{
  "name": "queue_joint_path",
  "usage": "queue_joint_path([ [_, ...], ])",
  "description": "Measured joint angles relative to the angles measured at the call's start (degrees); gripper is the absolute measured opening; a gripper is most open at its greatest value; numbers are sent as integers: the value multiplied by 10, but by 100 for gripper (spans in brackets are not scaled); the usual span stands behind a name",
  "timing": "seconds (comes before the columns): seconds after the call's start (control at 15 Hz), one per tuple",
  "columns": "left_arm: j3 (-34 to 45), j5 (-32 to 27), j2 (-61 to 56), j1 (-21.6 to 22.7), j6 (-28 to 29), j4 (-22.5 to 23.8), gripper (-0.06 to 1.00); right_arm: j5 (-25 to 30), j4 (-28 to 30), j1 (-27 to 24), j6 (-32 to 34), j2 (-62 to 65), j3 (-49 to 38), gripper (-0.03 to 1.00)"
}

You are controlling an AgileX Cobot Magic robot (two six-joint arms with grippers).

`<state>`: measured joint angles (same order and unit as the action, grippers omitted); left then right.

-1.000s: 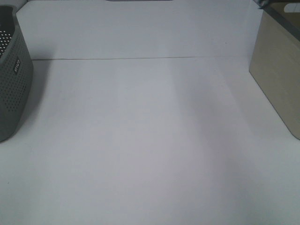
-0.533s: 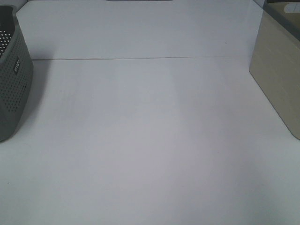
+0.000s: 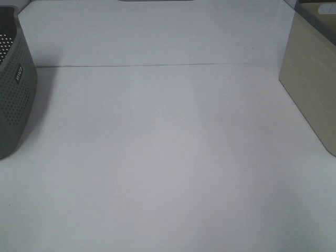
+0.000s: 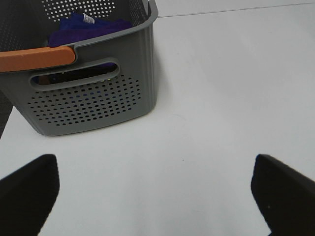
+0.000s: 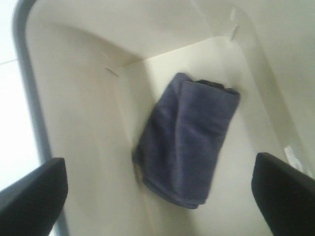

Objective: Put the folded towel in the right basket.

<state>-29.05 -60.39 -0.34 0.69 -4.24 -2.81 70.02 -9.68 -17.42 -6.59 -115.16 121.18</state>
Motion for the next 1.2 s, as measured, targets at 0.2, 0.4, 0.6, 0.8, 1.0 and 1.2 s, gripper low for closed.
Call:
queue_joint_path([
  [0.2,0,0,0,0,0,0,99,-1,-25,60,-2,0,2,98],
  [0.4,0,0,0,0,0,1,99,0,19,138,30,0,10,98],
  [0.6,0,0,0,0,0,10,99,-1,15,144,38,6,19,98],
  [0.8,0,0,0,0,0,12,99,-1,16,147,25,12,19,98],
  [1.0,0,0,0,0,0,12,99,0,51,203,32,25,19,98],
  [1.2,0,0,0,0,0,12,99,0,97,266,83,41,20,98],
])
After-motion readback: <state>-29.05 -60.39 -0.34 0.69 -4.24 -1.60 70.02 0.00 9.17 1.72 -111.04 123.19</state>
